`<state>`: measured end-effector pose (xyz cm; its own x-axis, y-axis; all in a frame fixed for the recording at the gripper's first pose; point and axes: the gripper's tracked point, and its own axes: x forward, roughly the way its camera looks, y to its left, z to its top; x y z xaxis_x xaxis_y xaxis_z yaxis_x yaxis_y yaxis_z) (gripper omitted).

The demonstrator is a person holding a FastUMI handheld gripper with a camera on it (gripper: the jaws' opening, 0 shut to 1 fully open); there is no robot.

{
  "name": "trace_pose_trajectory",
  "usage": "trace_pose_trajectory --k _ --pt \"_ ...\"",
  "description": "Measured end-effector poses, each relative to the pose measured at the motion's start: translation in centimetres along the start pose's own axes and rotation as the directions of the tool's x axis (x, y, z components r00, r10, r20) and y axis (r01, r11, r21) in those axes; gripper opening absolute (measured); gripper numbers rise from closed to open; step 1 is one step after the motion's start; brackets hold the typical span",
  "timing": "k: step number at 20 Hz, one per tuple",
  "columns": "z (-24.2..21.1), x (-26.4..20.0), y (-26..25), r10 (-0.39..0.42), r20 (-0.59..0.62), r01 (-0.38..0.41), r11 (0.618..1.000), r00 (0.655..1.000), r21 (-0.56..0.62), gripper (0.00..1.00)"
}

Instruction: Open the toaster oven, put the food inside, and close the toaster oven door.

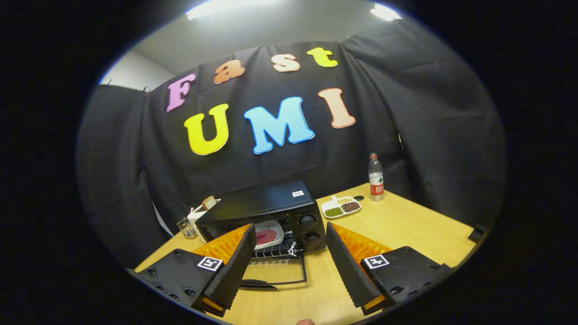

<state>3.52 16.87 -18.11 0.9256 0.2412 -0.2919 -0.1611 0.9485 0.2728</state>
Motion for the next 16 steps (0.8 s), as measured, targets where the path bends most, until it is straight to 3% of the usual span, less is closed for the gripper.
trace_pose_trajectory --k 9,16 --pt "-11.5 0.4 5.2 -0.003 -0.229 -0.014 0.997 0.973 -0.071 0.98" --pt "-18.6 2.3 7.9 0.007 -0.447 -0.037 0.998 0.894 -0.058 0.98"
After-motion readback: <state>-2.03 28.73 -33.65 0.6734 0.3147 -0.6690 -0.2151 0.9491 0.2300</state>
